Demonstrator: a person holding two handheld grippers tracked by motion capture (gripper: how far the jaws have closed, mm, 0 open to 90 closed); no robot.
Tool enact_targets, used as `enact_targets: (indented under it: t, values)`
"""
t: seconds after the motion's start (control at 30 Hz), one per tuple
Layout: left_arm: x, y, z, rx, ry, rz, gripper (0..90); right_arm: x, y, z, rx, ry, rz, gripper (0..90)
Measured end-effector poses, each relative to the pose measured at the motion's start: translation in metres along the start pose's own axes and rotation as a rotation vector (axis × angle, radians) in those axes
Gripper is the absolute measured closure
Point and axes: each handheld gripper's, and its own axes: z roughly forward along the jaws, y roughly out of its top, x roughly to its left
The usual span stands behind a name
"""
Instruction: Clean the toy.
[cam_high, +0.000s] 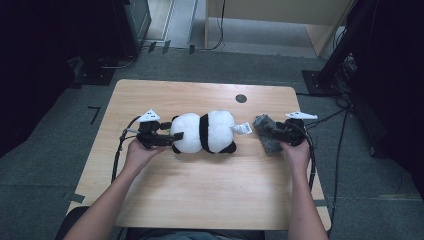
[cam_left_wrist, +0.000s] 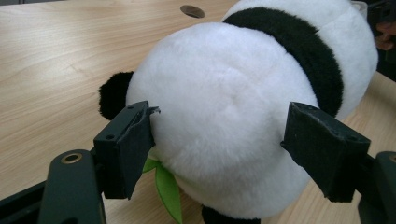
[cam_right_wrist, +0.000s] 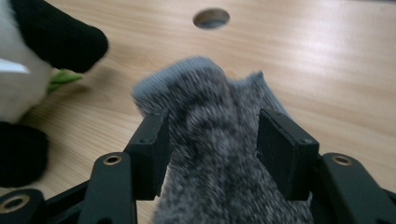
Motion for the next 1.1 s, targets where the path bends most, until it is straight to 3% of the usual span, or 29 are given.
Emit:
enact_targets:
  t: [0.2,0.33,0.5,0.6,0.73,0.93,1.1]
  values:
    - [0.001,0.002,0.003,-0.016,0.012,0.003,23.2,-0.006,-0.008,0.015,0.052,-0.006,0.018,47.5]
    - [0.003,0.003,0.004,-0.039,0.002,-0.017,23.4,-0.011,-0.014,0.025,0.090,-0.024,0.023,53.7]
    - [0.004,0.002,0.007,-0.033,0.002,-0.022,20.8,-0.012,-0.017,0.029,0.099,-0.019,0.027,57.9]
    - [0.006,0.000,0.011,-0.016,-0.004,-0.036,17.4,-0.012,-0.019,0.030,0.097,-0.017,0.016,58.6]
    - [0.008,-0.004,0.015,-0.004,-0.005,-0.025,12.4,-0.013,-0.021,0.031,0.091,-0.011,-0.011,58.4]
    - [0.005,-0.006,0.017,0.021,-0.020,0.001,16.0,-0.010,-0.021,0.032,0.100,-0.036,-0.043,63.6]
    - [0.008,-0.008,0.017,0.022,-0.053,-0.014,25.5,-0.008,-0.019,0.031,0.113,-0.043,-0.015,74.7]
